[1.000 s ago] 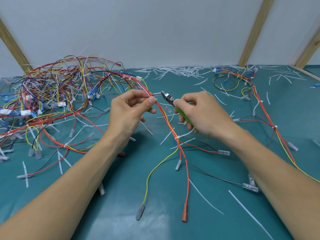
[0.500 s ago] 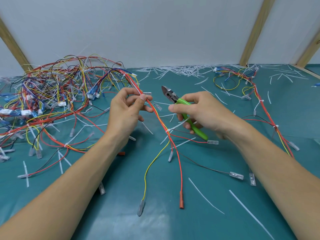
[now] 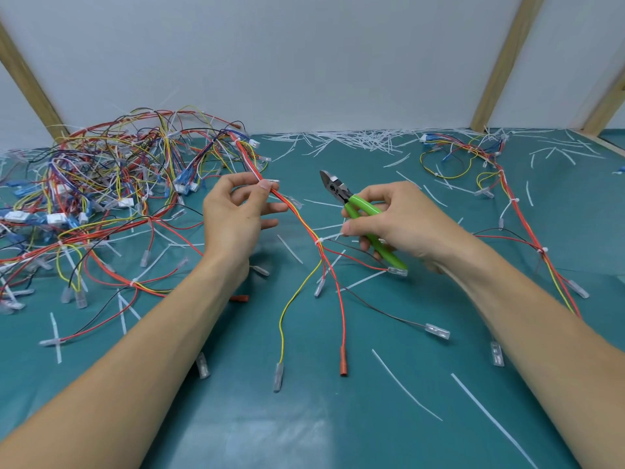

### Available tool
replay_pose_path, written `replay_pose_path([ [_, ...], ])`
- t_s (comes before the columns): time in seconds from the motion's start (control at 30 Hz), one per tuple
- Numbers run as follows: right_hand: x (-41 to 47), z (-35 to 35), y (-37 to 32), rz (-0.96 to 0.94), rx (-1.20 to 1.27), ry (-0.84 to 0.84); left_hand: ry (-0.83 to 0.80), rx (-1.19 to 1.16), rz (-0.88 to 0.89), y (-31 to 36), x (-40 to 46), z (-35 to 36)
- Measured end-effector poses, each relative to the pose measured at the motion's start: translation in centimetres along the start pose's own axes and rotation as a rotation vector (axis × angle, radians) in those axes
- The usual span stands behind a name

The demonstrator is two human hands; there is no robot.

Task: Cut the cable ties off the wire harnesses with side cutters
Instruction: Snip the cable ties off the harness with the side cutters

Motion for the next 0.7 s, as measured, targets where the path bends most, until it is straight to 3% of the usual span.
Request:
replay_pose_path([
  [0.2, 0.2, -0.6, -0.4, -0.040, 0.111, 0.101, -0.015, 0.048, -0.135, -0.2, -0.1, 0.5],
  [0.4, -0.1, -0.9, -0.7, -0.062, 0.192, 0.158, -0.532, 0.312, -0.301, -1.5, -2.2, 3.4],
  [0.5, -0.1, -0.7, -0.7, -0.064, 0.198, 0.160, -0.608, 0.179, -0.298, -1.3, -2.5, 3.9],
  [0.7, 0.0, -0.6, -0.5, -0.048, 0.168, 0.217, -0.609, -0.096, -0.365, -0.9, -2.5, 4.0],
])
Point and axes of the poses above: each hand's wrist, its own x-axis towards the middle knuckle, its own z-axis out of the palm, y = z × x, the point moved 5 cm from there along x, towards the middle knuckle, and after that the axes turned 1 degree about -y, right-handed, at the moved point
